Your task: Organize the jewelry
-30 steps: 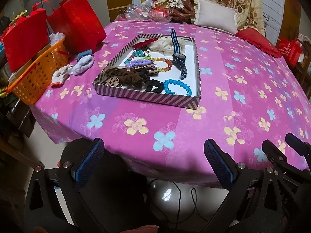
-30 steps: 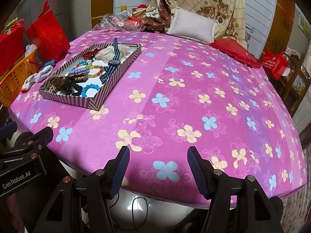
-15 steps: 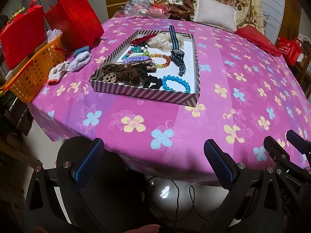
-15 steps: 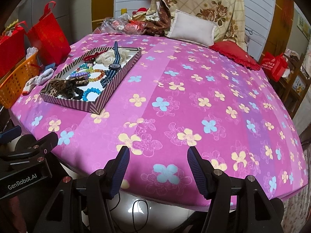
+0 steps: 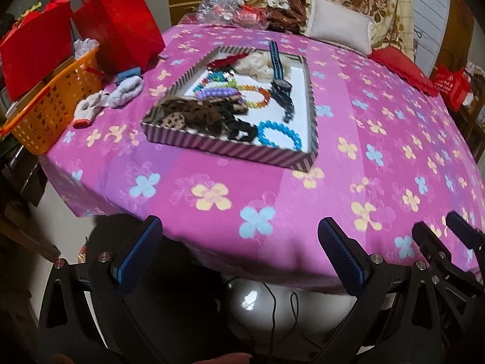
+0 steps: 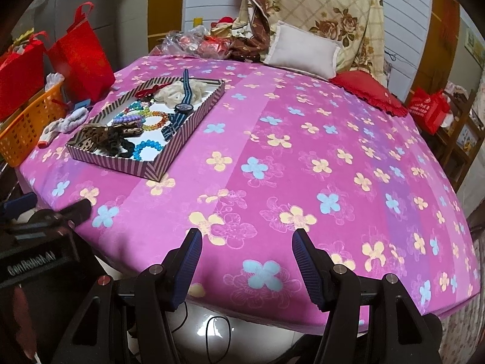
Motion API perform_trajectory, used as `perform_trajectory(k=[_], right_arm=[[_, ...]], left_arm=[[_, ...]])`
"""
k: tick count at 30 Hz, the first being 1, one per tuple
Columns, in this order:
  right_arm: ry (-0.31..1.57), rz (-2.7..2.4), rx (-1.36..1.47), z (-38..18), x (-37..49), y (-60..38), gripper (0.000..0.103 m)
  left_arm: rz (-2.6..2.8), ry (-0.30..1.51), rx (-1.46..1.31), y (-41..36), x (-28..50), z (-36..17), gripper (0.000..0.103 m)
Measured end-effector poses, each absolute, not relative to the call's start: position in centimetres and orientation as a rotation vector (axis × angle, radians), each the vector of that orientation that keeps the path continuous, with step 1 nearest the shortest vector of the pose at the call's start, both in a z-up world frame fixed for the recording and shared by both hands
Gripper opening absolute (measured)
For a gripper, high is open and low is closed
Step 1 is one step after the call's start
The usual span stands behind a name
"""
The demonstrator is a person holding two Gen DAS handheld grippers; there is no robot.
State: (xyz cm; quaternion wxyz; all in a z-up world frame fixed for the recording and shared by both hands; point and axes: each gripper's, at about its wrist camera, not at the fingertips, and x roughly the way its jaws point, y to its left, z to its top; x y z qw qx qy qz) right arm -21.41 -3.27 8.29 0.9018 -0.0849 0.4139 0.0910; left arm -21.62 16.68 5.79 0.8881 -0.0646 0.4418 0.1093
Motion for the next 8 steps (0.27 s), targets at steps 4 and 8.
perform_trajectory(k=[4, 8], right_arm=[[0.858, 0.195, -0.157, 8.3, -21.3, -3.6, 0.060], [0.860, 0.204, -0.147, 8.2, -21.2, -4.0, 0.060]], left_arm=[[0.261, 0.882, -0.130, 17.7, -21.8, 6.8, 0.103], [0.283, 0.865, -0.113, 17.8, -21.6, 7.5, 0.103]])
